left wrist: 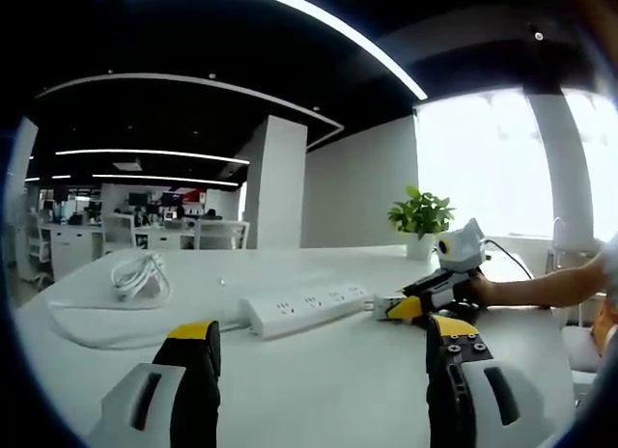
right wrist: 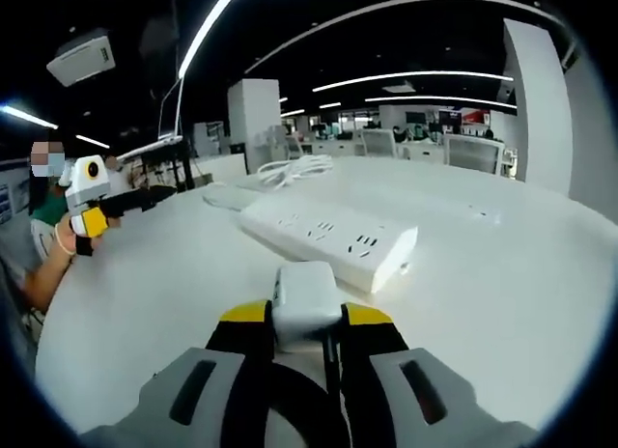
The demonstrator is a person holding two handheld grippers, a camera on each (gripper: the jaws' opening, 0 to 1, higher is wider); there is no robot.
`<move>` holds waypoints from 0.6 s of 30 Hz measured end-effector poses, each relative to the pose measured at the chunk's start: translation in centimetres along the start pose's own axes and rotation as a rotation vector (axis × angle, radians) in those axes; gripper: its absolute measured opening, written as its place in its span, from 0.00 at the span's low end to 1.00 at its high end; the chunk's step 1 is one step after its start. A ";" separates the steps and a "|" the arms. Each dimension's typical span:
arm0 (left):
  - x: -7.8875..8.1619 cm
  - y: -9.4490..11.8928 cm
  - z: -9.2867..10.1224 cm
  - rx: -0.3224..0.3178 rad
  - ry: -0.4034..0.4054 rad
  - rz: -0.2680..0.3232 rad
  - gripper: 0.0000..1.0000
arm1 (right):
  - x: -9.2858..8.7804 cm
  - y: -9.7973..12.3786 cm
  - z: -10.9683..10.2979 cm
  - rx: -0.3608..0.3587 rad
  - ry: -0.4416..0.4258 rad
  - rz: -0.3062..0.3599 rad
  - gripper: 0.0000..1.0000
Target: Straighten the power strip on the desk, plug the charger into it
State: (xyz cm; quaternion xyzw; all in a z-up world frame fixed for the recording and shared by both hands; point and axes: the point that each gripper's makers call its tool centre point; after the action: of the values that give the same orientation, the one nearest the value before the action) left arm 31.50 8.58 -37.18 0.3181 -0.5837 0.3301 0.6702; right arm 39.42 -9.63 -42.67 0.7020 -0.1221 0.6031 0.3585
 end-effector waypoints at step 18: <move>0.2 0.4 0.0 0.002 0.002 0.007 0.90 | 2.6 1.7 0.9 -0.083 0.098 -0.102 0.24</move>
State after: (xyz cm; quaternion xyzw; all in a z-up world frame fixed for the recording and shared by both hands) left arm 31.24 8.82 -37.01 0.3165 -0.5836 0.3334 0.6694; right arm 39.76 -10.76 -39.67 0.6617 -0.0933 0.6119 0.4231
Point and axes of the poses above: the point that each gripper's makers call its tool centre point, and the gripper's own axes: y roughly backward along the fingers, z roughly to its right, x roughly out of its top, and after that the axes turned 1 degree about -x, right-handed
